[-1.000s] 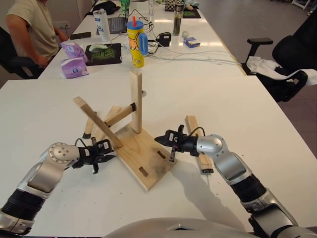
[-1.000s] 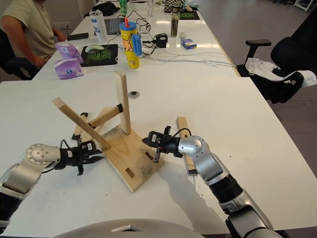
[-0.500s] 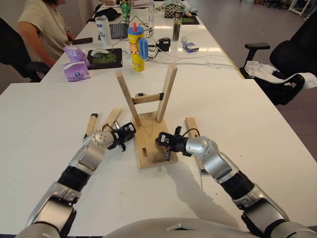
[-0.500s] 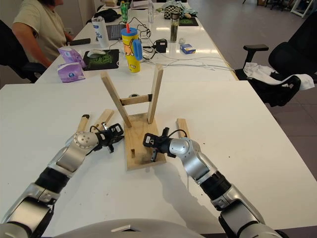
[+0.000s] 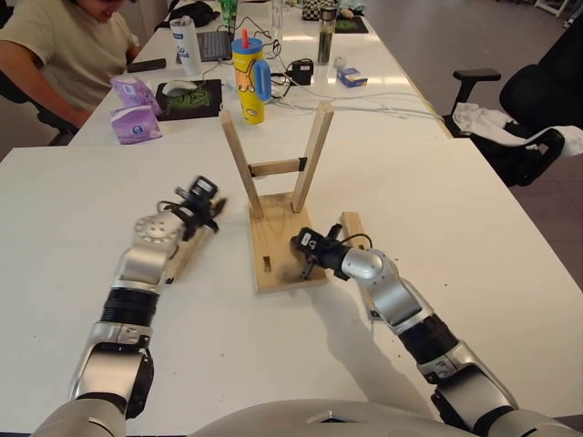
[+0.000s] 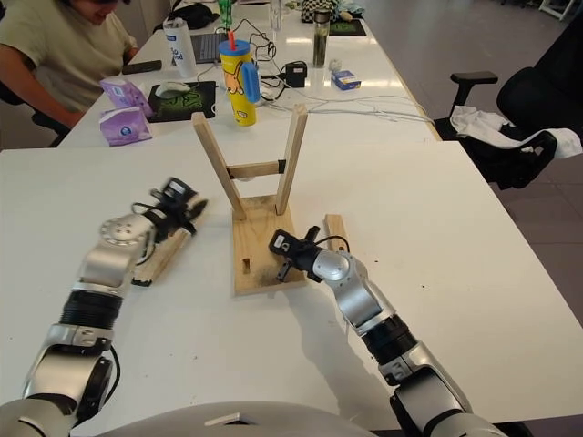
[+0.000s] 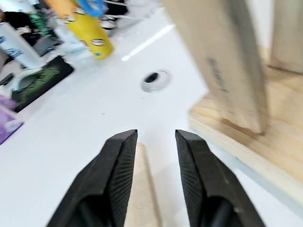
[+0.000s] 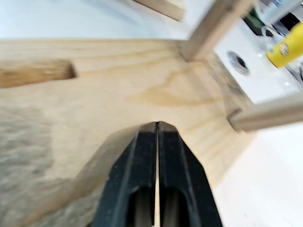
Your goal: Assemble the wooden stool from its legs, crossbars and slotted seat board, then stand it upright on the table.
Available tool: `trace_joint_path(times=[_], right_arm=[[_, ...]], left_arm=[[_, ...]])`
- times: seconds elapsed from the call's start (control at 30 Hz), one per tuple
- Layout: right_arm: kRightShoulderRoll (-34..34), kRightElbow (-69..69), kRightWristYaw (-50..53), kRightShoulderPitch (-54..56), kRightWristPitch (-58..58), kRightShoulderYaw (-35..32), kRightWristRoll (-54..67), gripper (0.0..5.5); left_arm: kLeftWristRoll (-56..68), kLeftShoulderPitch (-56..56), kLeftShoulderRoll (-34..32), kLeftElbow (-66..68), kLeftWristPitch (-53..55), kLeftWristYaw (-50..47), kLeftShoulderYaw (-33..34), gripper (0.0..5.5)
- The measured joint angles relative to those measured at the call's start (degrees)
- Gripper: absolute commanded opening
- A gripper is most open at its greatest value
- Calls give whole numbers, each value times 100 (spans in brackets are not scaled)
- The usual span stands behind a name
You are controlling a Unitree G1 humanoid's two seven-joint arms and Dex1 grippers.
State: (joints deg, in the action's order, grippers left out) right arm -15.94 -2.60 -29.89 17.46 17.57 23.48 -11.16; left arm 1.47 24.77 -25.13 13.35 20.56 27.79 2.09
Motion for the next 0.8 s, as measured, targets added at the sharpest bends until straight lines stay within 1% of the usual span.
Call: trace_joint_path(times=[0.07, 0.17, 0.2, 0.23, 0.3, 0.33, 0.37, 0.4, 0.7, 0.73, 0.8], right_arm=[[122, 352, 45, -120, 51, -409, 389, 67], [322, 652, 98, -139, 339, -791, 829, 118], [396, 672, 144, -156, 436, -927, 951, 138], [485, 693, 209, -178, 580, -1090, 1116, 144], [655, 711, 334, -190, 816, -1383, 1411, 185], [678, 715, 365, -188, 877, -1437, 1465, 194], [699, 718, 398, -186, 971, -1486, 1522, 215], [722, 717, 439, -186, 1056, -1547, 1596, 219], [755, 679, 528, -180, 1228, -1561, 1664, 219], [764, 679, 548, -180, 1236, -1561, 1666, 219], [776, 679, 580, -180, 1260, -1560, 1667, 219]], left_arm=[[283, -35, -103, -136, 150, -134, 518, 225], [418, -166, -329, 66, 377, -331, 980, 274], [466, -225, -350, 211, 425, -385, 1100, 293], [528, -298, -354, 384, 482, -432, 1224, 299], [616, -395, -357, 742, 596, -554, 1412, 339], [660, -410, -357, 845, 630, -582, 1460, 348], [718, -395, -359, 1013, 697, -602, 1523, 368], [771, -372, -360, 1203, 786, -604, 1563, 381], [1094, -204, -345, 1617, 1255, -401, 1563, 384], [1094, -204, -344, 1659, 1276, -398, 1531, 366], [1088, -199, -346, 1727, 1273, -397, 1500, 348]])
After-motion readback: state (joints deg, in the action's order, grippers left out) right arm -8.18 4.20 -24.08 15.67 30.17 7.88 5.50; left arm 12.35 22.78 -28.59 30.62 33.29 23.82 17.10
